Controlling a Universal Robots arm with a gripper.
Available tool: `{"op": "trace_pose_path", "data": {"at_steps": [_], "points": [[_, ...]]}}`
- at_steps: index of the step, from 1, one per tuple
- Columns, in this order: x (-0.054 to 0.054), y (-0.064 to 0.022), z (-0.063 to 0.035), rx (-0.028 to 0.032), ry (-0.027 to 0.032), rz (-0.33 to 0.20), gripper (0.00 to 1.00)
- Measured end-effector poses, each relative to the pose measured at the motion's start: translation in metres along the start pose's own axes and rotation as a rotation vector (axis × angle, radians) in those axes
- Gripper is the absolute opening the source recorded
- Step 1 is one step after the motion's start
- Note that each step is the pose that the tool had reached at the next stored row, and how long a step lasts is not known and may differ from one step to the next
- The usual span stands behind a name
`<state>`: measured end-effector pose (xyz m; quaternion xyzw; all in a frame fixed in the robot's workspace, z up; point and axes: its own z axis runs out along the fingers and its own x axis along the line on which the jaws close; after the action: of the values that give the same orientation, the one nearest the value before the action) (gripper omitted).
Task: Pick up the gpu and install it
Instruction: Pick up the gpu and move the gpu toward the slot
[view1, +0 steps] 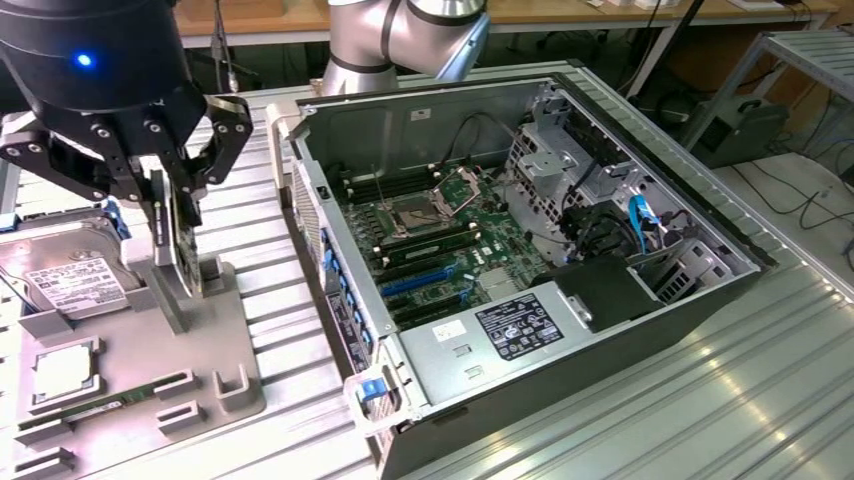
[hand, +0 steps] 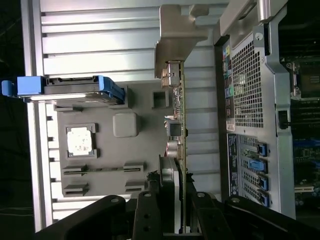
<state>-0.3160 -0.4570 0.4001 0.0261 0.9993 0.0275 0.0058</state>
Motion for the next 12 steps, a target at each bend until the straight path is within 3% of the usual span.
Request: {"op": "trace_pose_path", "data": {"at_steps": [12], "points": [[-0.001,0.0020,-0.0364,-0.0015,0.0015,0.000,0.28]]}}
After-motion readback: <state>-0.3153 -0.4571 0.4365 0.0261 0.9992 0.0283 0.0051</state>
